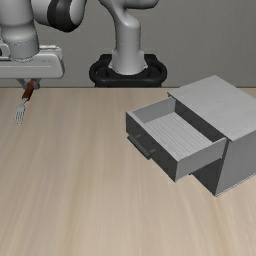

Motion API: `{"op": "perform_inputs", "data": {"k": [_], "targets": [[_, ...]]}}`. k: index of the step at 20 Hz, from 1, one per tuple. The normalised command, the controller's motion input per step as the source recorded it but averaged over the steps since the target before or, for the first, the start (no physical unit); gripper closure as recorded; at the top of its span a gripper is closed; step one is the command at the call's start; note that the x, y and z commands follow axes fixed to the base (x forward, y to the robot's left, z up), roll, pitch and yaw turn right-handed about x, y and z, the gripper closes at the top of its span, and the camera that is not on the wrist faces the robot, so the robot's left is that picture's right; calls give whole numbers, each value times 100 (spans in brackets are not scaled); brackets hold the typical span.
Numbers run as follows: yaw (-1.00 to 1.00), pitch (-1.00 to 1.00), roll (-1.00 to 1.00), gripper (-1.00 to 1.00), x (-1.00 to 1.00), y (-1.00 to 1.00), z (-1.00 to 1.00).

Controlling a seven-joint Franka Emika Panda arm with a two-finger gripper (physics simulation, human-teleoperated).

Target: Pick up the fork and place it in the top layer of the cabinet

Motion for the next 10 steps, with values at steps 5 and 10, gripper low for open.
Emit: {"op": "perform_inputs", "data": {"k": [5, 10], "targets": [[0, 0, 0, 100, 0, 40, 60], [0, 0, 0, 100, 0, 100, 0]]}}
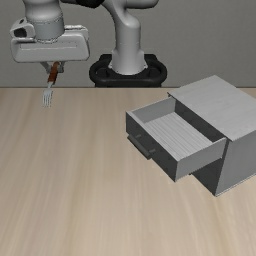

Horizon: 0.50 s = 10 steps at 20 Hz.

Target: Pick up the fork and place it in the top layer of the cabinet

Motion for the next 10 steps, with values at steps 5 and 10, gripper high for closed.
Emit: {"op": "perform_inputs", "data": {"k": [5, 10], "targets": [[0, 0, 0, 100, 0, 100, 0], [0, 0, 0, 100, 0, 100, 0]]}}
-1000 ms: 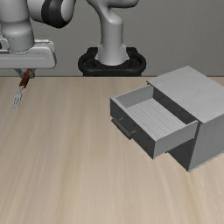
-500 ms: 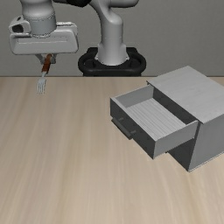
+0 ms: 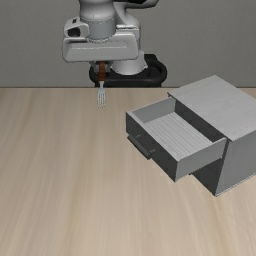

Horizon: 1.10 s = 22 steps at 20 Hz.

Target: Pick up the fork and place it in the top layer of the cabinet

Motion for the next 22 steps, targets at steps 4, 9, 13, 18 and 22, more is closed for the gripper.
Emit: {"op": "perform_inputs", "data": {"k": [4, 9, 13, 18, 22], "targets": [[0, 0, 0, 100, 0, 100, 0], [0, 0, 0, 100, 0, 100, 0], [0, 0, 0, 100, 0, 100, 0], [0, 0, 0, 100, 100, 0, 0], [0, 0, 0, -100, 75, 0, 0]]}}
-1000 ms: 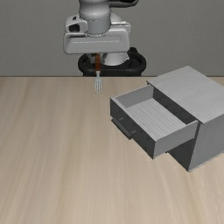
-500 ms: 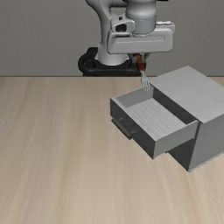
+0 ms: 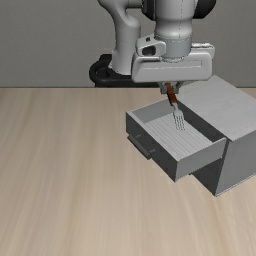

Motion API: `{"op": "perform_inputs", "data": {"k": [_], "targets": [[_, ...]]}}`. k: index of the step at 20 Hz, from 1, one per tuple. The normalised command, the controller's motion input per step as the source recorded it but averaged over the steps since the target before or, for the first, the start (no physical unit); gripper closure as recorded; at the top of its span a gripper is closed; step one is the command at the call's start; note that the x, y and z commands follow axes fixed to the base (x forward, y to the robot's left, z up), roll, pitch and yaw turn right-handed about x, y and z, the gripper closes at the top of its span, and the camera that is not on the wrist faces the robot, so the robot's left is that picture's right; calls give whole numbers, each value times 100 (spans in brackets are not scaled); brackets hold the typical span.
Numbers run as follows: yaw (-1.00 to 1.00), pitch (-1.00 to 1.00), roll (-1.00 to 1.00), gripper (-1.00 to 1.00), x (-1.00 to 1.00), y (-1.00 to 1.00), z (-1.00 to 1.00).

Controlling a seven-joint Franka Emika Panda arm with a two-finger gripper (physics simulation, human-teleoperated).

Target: Pick up the fork and place it in the top layer of the cabinet

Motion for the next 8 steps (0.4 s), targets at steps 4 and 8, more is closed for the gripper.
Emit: {"op": "perform_inputs", "data": {"k": [4, 8], "targets": [[0, 0, 0, -100, 0, 0, 0], [0, 0, 0, -100, 0, 0, 0]]}}
